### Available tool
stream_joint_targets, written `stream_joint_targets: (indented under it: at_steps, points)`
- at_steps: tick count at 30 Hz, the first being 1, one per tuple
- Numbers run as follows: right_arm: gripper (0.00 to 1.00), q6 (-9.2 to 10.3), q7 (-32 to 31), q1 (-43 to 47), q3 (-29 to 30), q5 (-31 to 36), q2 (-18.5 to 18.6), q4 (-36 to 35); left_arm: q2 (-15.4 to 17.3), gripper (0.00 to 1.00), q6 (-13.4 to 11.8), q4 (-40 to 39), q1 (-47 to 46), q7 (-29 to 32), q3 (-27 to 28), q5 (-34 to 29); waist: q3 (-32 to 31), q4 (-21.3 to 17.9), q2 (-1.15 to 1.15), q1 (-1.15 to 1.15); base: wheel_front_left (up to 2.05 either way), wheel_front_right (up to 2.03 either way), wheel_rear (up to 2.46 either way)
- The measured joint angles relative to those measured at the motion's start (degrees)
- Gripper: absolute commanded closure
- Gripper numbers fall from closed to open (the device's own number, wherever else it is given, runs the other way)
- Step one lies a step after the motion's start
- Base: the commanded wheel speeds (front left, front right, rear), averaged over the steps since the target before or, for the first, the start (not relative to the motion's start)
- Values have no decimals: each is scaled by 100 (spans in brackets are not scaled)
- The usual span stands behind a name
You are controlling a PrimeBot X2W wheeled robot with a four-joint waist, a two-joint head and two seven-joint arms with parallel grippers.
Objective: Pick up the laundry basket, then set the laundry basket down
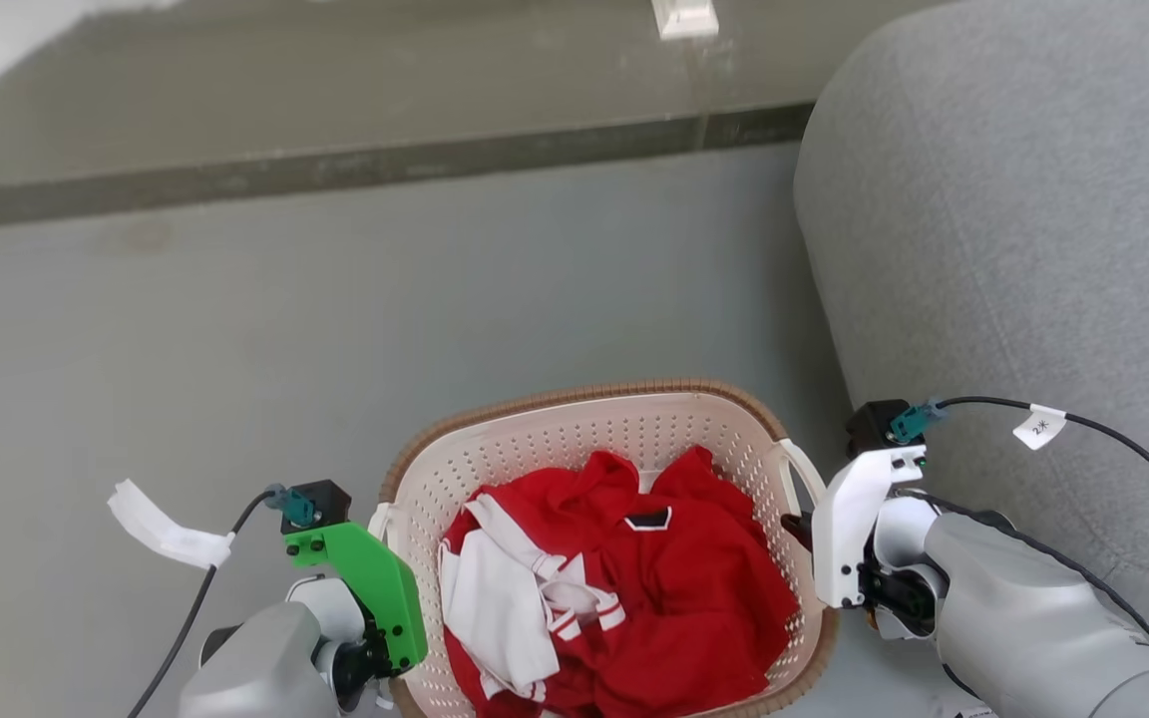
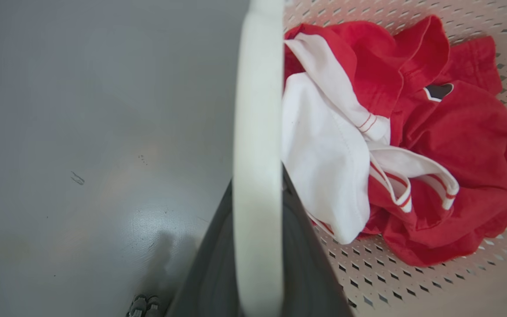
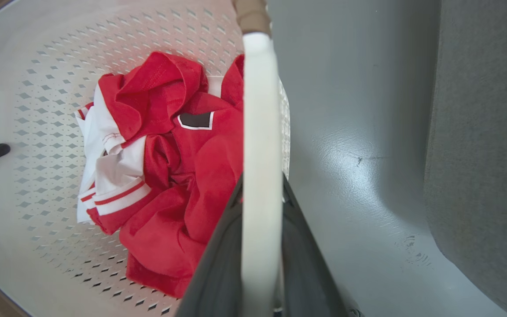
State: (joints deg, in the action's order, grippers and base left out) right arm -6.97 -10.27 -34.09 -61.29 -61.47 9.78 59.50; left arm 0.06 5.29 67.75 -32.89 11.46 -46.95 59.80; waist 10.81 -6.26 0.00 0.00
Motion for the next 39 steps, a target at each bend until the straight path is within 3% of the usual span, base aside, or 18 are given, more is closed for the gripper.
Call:
stream_joint_targets:
  at_steps: [10, 39]
  points:
    - [100, 1, -225, 1, -80, -140, 26, -5, 1, 100, 0, -41, -2, 335, -44, 108, -385, -42, 0, 0, 0, 0, 0]
    - [100, 2, -475, -2, -271, -423, 135, -37, 3, 100, -81, -133, -2, 647, -266, 355, -355, -18, 0, 0, 0, 0, 0]
